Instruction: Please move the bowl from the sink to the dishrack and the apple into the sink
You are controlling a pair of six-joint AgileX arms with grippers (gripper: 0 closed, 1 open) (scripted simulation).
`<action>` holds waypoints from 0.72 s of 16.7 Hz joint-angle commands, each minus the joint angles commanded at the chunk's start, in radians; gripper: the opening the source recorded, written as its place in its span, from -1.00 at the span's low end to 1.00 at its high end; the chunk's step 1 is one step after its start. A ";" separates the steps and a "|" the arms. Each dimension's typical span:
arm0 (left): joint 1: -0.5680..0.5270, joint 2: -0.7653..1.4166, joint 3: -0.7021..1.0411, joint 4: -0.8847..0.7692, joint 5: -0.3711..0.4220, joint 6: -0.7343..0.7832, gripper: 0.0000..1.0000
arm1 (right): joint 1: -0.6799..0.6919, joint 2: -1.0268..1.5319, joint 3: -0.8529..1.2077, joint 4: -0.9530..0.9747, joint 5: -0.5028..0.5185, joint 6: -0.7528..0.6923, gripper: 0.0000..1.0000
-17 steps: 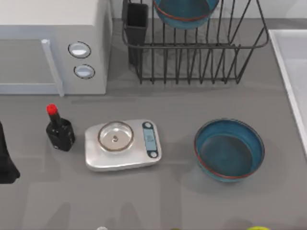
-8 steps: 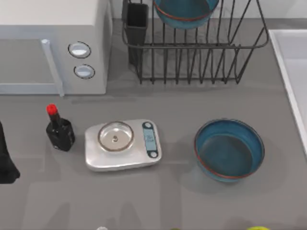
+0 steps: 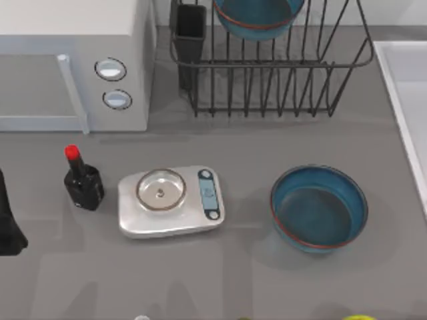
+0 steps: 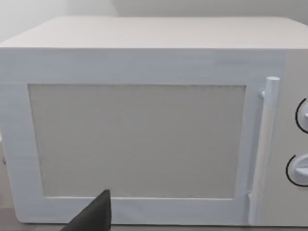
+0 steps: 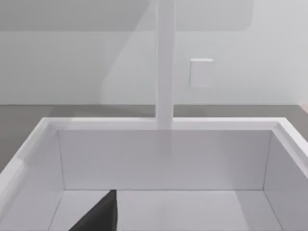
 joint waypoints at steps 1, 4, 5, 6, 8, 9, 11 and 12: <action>0.000 0.000 0.000 0.000 0.000 0.000 1.00 | 0.000 0.000 0.000 0.000 0.000 0.000 1.00; 0.000 0.000 0.000 0.000 0.000 0.000 1.00 | 0.002 -0.009 -0.001 -0.008 0.002 0.000 1.00; 0.000 0.000 0.000 0.000 0.000 0.000 1.00 | 0.007 -0.027 -0.006 -0.024 0.007 0.000 1.00; 0.000 0.000 0.000 0.000 0.000 0.000 1.00 | 0.014 -0.054 -0.012 -0.048 0.014 0.000 1.00; 0.000 0.000 0.000 0.000 0.000 0.000 1.00 | 0.035 -0.139 -0.032 -0.117 0.034 -0.001 1.00; 0.000 0.000 0.000 0.000 0.000 0.000 1.00 | 0.049 -0.197 -0.044 -0.160 0.046 -0.002 1.00; 0.000 0.000 0.000 0.000 0.000 0.000 1.00 | 0.080 -0.337 -0.073 -0.265 0.076 -0.002 1.00; 0.000 0.000 0.000 0.000 0.000 0.000 1.00 | 0.098 -0.415 -0.090 -0.326 0.092 -0.003 1.00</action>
